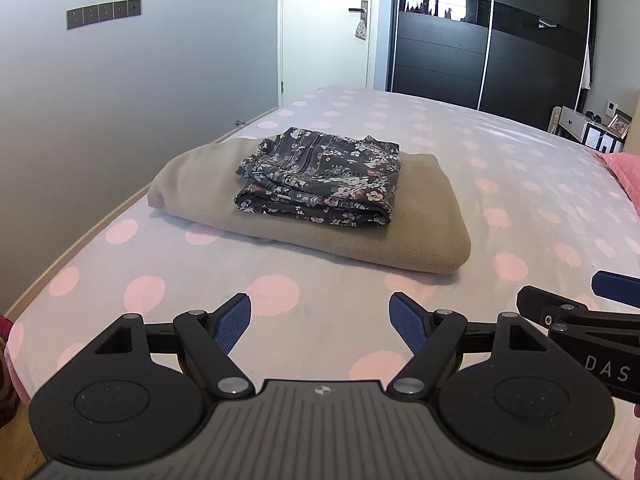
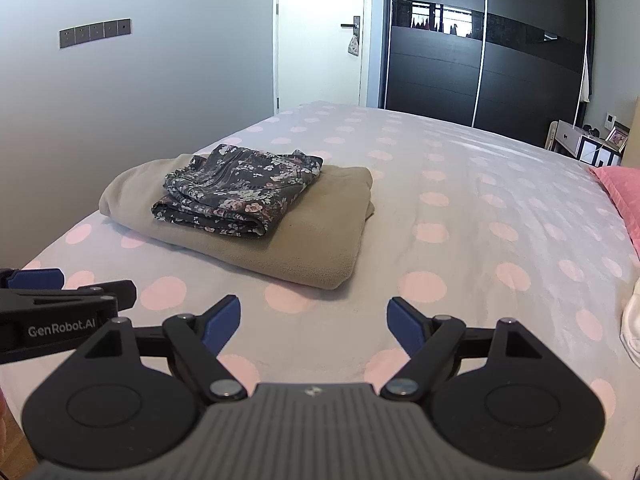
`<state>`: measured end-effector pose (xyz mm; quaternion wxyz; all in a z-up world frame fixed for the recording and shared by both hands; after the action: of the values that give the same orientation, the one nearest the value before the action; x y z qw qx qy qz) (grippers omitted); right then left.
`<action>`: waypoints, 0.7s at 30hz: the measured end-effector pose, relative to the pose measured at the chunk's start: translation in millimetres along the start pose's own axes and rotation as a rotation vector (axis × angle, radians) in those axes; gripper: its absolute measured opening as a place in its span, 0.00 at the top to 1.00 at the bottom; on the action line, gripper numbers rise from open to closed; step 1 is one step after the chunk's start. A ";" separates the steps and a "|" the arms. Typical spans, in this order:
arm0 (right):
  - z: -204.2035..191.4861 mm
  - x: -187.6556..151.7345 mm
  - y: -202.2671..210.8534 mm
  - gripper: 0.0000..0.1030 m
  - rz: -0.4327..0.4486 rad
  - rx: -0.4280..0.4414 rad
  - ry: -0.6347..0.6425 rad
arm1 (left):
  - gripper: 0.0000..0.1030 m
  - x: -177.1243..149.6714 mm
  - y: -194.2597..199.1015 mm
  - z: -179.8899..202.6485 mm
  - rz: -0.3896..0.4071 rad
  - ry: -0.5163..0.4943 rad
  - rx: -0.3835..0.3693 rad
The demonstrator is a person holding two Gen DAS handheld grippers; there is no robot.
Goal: Fold clothes
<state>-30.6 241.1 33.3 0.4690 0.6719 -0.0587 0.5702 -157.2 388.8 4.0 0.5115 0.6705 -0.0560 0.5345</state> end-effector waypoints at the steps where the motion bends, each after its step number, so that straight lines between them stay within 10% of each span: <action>1: -0.8 -0.5 -0.1 0.20 0.000 0.000 0.000 | 0.27 -0.7 -0.2 0.7 -0.003 -0.004 0.004; 21: -4.3 -5.6 -1.2 0.19 0.007 -0.010 -0.019 | 0.27 -1.6 -1.0 7.1 0.001 -0.009 0.025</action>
<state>-34.8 242.3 27.6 0.4699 0.6747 -0.0685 0.5650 -152.5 383.2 2.8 0.5027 0.6790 -0.0520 0.5325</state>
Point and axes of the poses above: each gripper's, at about its wrist camera, not at the fingertips, and y roughly against the way its jaws point, z to its right, x to its top, the point moved 4 cm from there along -y, roughly the way its jaws point, and after that the axes turned 8 degrees about -x, right-handed, at the moved point
